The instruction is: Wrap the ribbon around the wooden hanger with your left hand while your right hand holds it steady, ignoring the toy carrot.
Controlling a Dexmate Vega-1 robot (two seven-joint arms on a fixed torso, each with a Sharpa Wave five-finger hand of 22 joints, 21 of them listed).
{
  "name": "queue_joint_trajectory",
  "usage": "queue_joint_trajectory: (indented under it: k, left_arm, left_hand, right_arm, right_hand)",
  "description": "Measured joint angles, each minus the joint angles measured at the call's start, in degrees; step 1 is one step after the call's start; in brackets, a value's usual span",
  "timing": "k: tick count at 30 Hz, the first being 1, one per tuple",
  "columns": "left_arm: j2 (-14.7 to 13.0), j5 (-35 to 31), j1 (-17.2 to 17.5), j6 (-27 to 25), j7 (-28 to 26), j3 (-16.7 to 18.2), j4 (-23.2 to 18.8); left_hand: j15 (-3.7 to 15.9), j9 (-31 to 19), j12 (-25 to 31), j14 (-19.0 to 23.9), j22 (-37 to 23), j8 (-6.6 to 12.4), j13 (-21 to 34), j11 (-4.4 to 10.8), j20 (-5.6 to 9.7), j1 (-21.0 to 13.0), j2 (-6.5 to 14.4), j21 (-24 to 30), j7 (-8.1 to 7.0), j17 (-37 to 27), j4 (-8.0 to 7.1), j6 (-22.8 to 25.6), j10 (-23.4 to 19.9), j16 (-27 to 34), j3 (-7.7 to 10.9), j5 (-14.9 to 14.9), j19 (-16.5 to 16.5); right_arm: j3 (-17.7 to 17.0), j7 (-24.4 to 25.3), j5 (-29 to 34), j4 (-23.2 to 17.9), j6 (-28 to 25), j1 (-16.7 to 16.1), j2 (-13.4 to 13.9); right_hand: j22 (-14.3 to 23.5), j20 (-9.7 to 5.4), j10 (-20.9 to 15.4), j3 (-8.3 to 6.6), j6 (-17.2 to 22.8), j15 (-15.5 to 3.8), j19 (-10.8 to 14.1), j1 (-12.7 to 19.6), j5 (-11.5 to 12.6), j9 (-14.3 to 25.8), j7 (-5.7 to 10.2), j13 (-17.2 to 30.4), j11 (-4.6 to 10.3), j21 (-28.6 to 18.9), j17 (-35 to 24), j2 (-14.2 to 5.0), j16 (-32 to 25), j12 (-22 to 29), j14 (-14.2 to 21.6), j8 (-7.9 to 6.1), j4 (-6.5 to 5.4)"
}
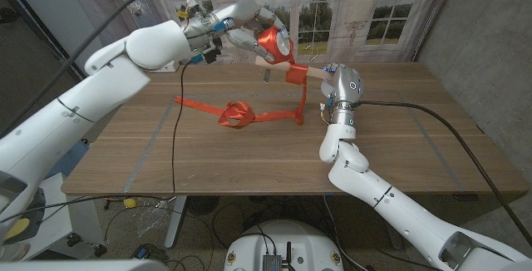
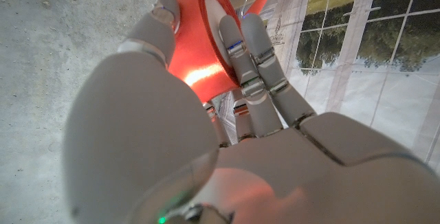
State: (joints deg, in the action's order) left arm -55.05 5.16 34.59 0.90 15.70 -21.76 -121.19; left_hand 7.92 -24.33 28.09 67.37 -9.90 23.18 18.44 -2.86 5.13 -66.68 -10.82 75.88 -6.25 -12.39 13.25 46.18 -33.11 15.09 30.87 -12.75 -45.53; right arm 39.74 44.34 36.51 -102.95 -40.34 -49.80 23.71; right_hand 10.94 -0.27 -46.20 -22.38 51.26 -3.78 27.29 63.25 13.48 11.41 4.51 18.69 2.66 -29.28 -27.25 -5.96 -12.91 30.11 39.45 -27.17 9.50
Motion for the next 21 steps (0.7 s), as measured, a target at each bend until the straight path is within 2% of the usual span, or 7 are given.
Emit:
queue_joint_trajectory:
  k: [7,10,11,15,16,21]
  left_arm:
    - [-0.74,-2.43,0.34,-2.09,1.24,-1.22,-0.44]
    - [-0.95,-2.64,0.44,-2.32,1.29,-1.76,-0.54]
    - [-1.03,-3.76,0.49,-3.70,1.61,-2.05,-0.55]
    - [-1.27,-3.76,0.52,-3.70,1.61,-2.92,-0.55]
    - [-1.29,-5.80,0.52,-6.02,1.95,-3.26,-0.52]
    - [-1.29,-7.31,0.48,-7.75,2.15,-4.44,0.17]
  left_hand:
    - [0.00,0.00,-0.02,0.00,0.00,-0.01,0.00,-0.01,0.00,0.00,0.00,0.00,0.00,0.00,0.00,0.00,-0.02,0.00,0.00,0.20,0.00]
    - [0.00,-0.24,-0.24,0.00,0.00,-0.01,0.00,-0.01,0.00,0.00,-0.01,0.00,0.00,0.00,0.00,0.00,-0.02,0.00,0.00,0.04,0.00]
    - [0.00,-0.27,-0.24,0.00,0.00,-0.01,0.00,-0.01,0.00,0.00,-0.01,0.00,0.00,0.00,0.00,0.00,-0.03,0.00,0.00,-0.04,0.00]
    - [0.00,-0.27,-0.42,0.00,0.00,-0.40,0.00,-0.11,0.00,0.00,-0.01,0.00,0.00,0.00,0.00,0.00,-0.13,0.00,0.00,-0.04,0.00]
    - [0.00,-0.27,-0.45,0.00,0.00,-0.42,0.00,-0.11,0.00,0.00,-0.01,0.00,0.00,0.00,0.00,0.00,-0.13,0.00,0.00,-0.04,0.00]
    - [0.00,-0.27,-0.46,0.00,0.00,-0.46,0.00,-0.11,0.11,-0.01,-0.01,0.00,0.00,0.00,0.00,0.00,-0.14,0.00,0.00,-0.04,0.11]
  right_arm:
    - [2.03,-5.99,-0.40,-3.25,-4.30,1.88,2.18]
    - [2.19,-8.37,-0.60,-3.46,-5.83,2.01,2.37]
    - [3.13,-9.77,-0.69,-4.81,-6.61,2.77,3.39]
    - [3.13,-14.02,-1.07,-4.81,-9.44,2.77,3.39]
    - [5.00,-15.99,-1.26,-7.04,-10.53,4.62,5.18]
    - [6.60,-21.73,-1.89,-8.37,-13.42,6.35,6.55]
  right_hand:
    - [0.00,0.19,0.00,0.00,0.00,0.08,-0.19,0.00,-0.02,0.00,0.00,0.03,0.00,0.00,0.07,0.00,0.00,-0.02,-0.08,0.00,0.00]
    - [0.00,0.40,0.00,0.00,0.00,0.08,-0.40,0.00,-0.02,0.00,0.00,0.04,0.00,0.00,0.24,0.00,0.22,-0.04,-0.08,0.00,0.00]
    - [0.00,0.51,0.00,-0.11,0.00,0.08,-0.51,0.00,-0.02,0.00,0.00,0.03,0.00,0.00,0.39,0.00,0.22,-0.05,-0.08,0.00,0.11]
    - [0.00,0.90,0.00,-0.24,0.00,0.08,-0.90,0.00,-0.13,0.00,0.00,-0.04,0.00,0.00,0.44,0.00,0.22,-0.18,-0.08,0.00,0.24]
    - [0.00,0.90,0.00,-0.24,0.00,0.08,-0.90,0.00,-0.18,0.00,0.00,-0.09,0.00,0.00,0.44,0.00,0.22,-0.21,-0.08,0.00,0.24]
    - [0.00,1.06,-0.01,-0.24,0.00,0.00,-1.37,0.00,-0.19,0.00,0.00,-0.13,0.01,0.00,0.04,0.00,0.22,-0.36,-0.61,0.00,0.24]
